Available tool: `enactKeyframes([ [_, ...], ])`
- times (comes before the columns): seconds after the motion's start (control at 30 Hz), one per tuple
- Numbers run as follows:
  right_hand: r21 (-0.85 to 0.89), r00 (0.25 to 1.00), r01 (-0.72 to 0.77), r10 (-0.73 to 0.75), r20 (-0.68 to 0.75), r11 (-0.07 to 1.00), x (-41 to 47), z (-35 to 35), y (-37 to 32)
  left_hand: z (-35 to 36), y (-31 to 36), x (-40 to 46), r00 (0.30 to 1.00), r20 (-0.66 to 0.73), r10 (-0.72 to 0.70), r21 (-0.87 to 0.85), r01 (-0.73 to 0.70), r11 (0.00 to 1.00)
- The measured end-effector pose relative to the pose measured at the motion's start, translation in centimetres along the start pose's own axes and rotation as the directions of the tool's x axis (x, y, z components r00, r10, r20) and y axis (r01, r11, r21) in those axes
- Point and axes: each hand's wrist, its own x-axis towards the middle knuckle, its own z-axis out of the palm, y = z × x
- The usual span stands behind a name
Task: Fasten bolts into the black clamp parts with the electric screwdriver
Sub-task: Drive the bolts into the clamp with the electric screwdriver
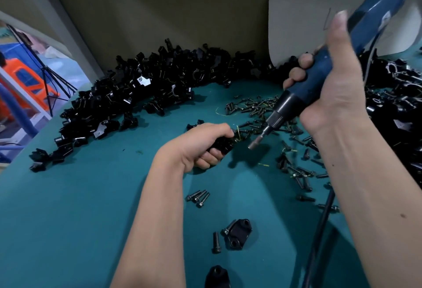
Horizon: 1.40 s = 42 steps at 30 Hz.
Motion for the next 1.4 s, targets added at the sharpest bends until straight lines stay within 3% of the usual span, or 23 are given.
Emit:
enactKeyframes([
  [0.17, 0.072, 0.996, 0.057, -0.051, -0.08, 0.996, -0.2, 0.6, 0.2, 0.5, 0.0, 0.2, 0.994, -0.077, 0.075, 0.113, -0.066, 0.991],
  [0.43, 0.072, 0.981, 0.098, -0.084, -0.177, 0.993, -0.6, 0.5, 0.9, 0.6, -0.1, 0.5, 0.992, -0.043, 0.12, 0.142, -0.113, 0.983],
  [0.93, 0.08, 0.99, 0.139, -0.136, -0.035, 0.987, -1.0, 0.9, 0.6, 1.0, 0.1, 0.7, 0.999, 0.042, 0.008, 0.113, -0.013, 0.993],
  [1.4, 0.125, 0.986, 0.147, -0.135, -0.097, 0.981, -1.2, 0.4, 0.8, 1.1, 0.4, 1.0, 0.998, 0.031, -0.046, -0.002, 0.046, 0.999],
])
